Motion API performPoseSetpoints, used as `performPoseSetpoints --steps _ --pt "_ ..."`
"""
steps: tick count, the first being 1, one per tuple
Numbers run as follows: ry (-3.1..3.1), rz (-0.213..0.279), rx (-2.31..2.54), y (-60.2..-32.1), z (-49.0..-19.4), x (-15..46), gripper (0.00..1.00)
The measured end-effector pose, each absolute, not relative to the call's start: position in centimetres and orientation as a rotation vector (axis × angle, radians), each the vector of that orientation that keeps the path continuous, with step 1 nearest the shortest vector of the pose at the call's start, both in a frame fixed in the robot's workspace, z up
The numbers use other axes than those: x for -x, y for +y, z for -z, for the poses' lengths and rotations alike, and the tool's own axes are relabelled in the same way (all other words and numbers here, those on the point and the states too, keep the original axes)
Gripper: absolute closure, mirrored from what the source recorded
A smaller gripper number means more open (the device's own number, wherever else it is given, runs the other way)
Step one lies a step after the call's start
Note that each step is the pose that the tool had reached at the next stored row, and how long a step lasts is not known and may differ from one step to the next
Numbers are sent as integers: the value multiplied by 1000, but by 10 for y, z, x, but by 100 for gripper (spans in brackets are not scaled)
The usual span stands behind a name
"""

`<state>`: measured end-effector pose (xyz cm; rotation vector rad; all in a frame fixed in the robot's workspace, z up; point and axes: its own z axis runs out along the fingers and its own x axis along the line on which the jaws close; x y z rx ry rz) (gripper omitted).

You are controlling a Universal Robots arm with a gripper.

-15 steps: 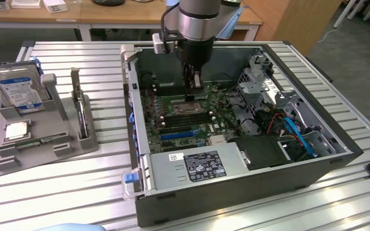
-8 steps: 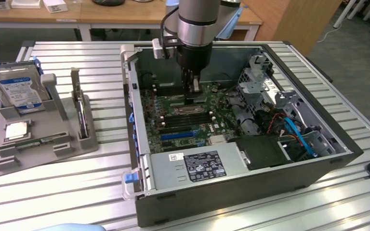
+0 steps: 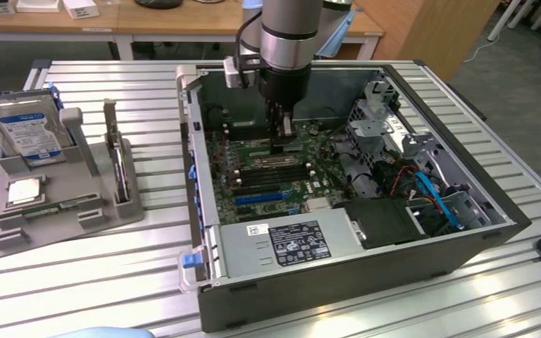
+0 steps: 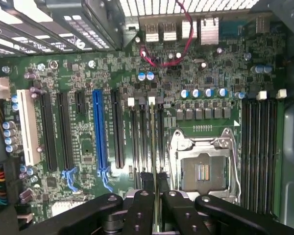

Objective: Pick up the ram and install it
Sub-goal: 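Insert the ram into the slot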

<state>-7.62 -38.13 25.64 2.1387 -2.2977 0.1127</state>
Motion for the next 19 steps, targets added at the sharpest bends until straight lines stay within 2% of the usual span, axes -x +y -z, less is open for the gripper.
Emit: performPoseSetpoints --steps 19 --pt "-2319 -106 -2108 -390 -243 69 87"
